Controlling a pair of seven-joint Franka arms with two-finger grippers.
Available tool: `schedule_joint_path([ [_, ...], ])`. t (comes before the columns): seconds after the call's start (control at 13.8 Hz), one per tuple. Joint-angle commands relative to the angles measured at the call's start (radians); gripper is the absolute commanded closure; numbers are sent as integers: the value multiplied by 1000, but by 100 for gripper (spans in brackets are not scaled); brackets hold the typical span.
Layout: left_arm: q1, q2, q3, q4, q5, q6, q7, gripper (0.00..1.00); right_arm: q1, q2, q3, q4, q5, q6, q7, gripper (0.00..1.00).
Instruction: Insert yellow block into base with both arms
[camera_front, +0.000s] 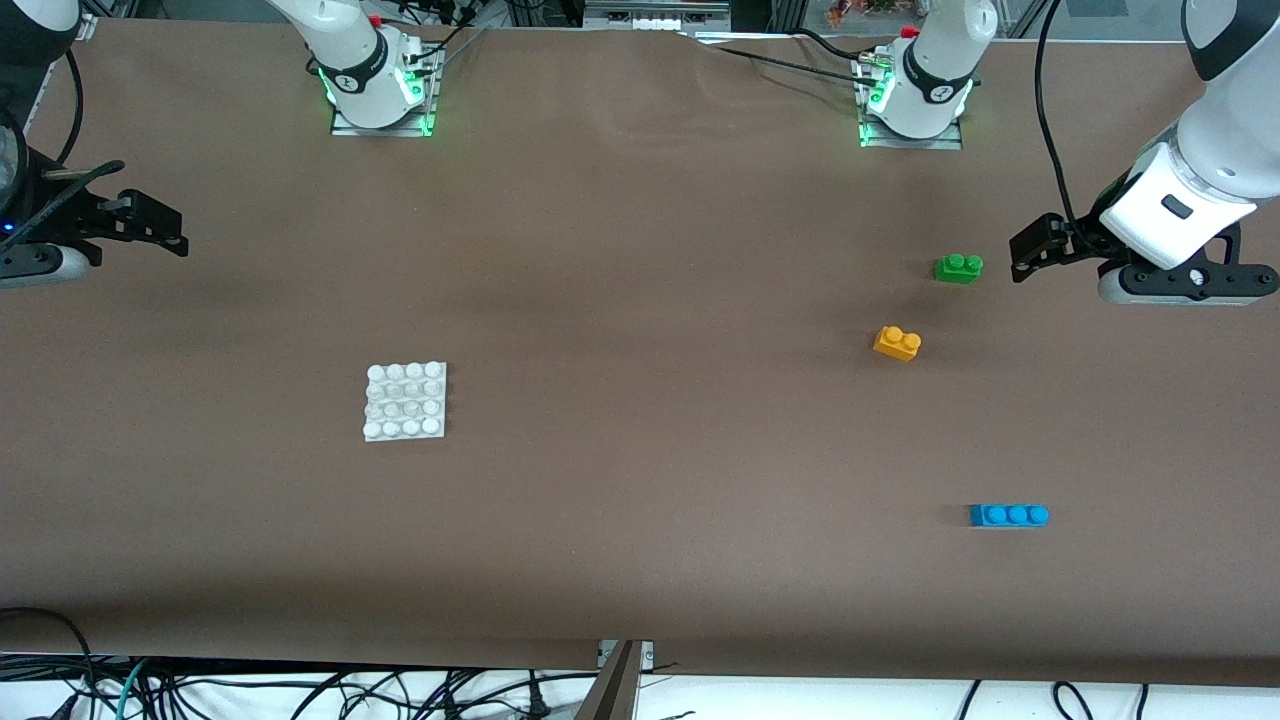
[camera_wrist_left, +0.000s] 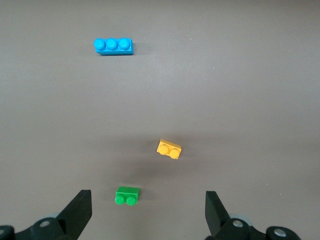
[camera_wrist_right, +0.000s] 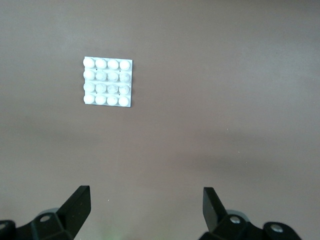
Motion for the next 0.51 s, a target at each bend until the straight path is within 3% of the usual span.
schedule_joint_path([
  [0.0,2,13,-2,29,2,-18,-4,0,-10,5,11,20,-4,-5,7,1],
  [0.44,2,13,-2,29,2,-18,-4,0,-8,5,14,23,-9,-6,7,1],
])
